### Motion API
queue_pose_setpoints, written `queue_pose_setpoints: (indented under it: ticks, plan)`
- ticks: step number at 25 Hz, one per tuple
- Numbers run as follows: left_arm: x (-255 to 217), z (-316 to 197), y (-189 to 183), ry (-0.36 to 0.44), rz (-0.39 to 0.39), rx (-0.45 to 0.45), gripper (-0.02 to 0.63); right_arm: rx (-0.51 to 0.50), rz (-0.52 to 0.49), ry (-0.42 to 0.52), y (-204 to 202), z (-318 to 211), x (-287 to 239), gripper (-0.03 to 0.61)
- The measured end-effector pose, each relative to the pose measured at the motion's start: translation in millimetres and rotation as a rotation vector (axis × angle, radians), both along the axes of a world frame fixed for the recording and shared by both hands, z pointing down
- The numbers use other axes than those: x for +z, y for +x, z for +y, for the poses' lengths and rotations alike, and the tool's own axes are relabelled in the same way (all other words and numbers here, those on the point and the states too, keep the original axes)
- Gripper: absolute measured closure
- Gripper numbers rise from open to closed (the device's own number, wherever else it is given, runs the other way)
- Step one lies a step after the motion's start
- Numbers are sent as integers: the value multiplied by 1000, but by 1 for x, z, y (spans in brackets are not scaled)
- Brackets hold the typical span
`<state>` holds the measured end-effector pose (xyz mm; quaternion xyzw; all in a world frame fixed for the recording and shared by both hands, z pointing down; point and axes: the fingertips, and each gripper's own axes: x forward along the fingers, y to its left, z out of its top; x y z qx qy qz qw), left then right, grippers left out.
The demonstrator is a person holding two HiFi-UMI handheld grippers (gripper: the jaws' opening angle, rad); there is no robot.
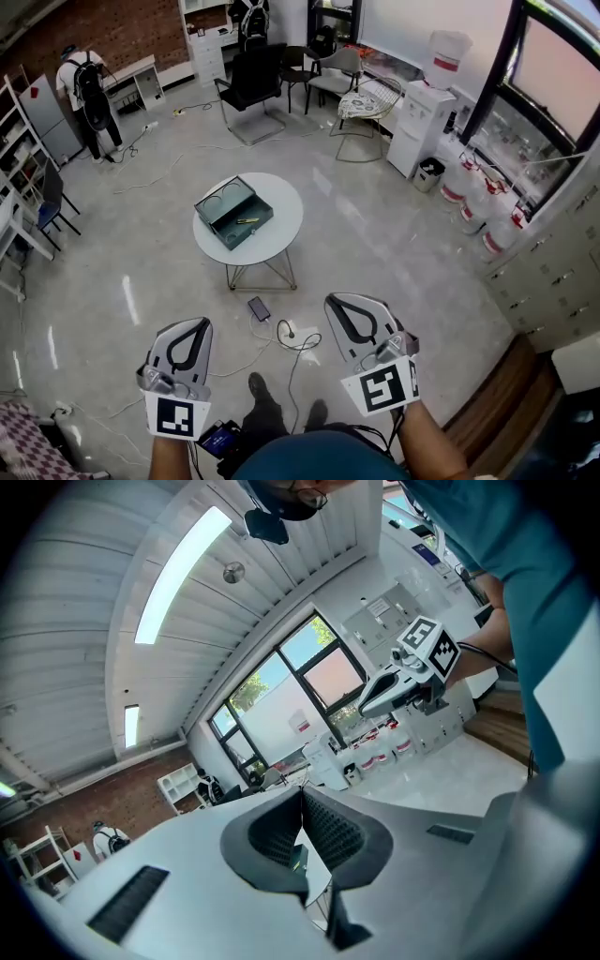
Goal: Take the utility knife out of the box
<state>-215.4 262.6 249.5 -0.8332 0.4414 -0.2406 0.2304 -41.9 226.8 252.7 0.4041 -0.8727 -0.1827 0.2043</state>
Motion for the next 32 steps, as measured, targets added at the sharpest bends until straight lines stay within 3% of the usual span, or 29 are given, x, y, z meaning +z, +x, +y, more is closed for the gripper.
queue_pose_setpoints:
  ticks: [8, 27, 32]
  plan:
    - [-2, -22, 15, 14, 35, 97, 595, 111, 4, 33, 22, 0, -13, 540]
    - [8, -61, 48, 32, 71, 254, 595, 267, 69, 42, 60, -3, -8, 540]
    - [10, -65, 57, 41, 89, 249, 595, 256, 82, 45, 67, -7, -5, 540]
